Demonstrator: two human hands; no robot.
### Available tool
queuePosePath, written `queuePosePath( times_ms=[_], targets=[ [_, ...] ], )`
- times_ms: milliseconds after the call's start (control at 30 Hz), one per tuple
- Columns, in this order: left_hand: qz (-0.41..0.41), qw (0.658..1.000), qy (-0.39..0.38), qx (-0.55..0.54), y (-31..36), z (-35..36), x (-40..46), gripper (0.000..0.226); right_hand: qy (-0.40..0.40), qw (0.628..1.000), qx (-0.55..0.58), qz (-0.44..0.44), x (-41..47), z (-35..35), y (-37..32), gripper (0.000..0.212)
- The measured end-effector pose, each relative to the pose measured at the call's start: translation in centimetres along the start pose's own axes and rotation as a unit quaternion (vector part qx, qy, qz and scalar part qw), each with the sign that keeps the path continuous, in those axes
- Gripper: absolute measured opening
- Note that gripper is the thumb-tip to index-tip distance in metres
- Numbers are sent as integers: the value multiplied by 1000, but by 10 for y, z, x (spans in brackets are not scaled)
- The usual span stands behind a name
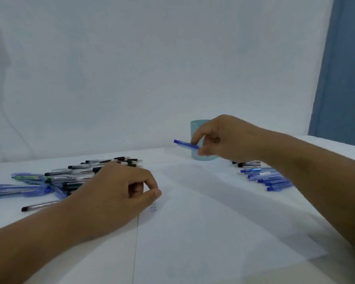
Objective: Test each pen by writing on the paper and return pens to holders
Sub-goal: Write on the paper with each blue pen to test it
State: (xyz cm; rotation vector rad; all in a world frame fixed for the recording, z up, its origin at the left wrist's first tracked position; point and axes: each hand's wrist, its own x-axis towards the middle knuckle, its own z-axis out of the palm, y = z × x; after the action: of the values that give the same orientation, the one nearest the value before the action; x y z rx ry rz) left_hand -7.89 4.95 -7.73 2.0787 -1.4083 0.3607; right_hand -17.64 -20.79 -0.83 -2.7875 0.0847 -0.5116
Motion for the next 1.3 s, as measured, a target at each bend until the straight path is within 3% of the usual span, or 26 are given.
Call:
queuePosePath(
  times_ms=[267,367,433,533,700,767,933,1133,1300],
  targets=[
    [16,999,-8,31,-2,4,-1,3,-166,953,-204,148,-13,-48,55,19],
    [9,1000,-3,20,-2,0,-2,39,-225,921,-264,179,-14,-51,65,23],
    [9,1000,1,24,-3,1,-1,28,-260,899,-294,192,-14,-49,67,24],
    [9,999,8,41,-2,1,1,22,-214,914,-271,213,-19,-50,59,24],
    [0,997,19,73,-7,-5,3,3,-117,965,-216,88,-18,-30,22,26],
    [0,997,15,78,-15,-15,8,12,-64,988,-141,19,-15,-4,0,24],
    [-3,992,-95,86,-30,-45,8,7,-25,987,-46,-149,-5,58,-40,11],
    [-79,975,-163,125,-51,-74,6,16,-13,979,-42,-197,-2,89,-44,11],
    [-99,973,-157,135,-51,-68,7,10,-28,979,-2,-202,-3,89,-42,11]
  ],
)
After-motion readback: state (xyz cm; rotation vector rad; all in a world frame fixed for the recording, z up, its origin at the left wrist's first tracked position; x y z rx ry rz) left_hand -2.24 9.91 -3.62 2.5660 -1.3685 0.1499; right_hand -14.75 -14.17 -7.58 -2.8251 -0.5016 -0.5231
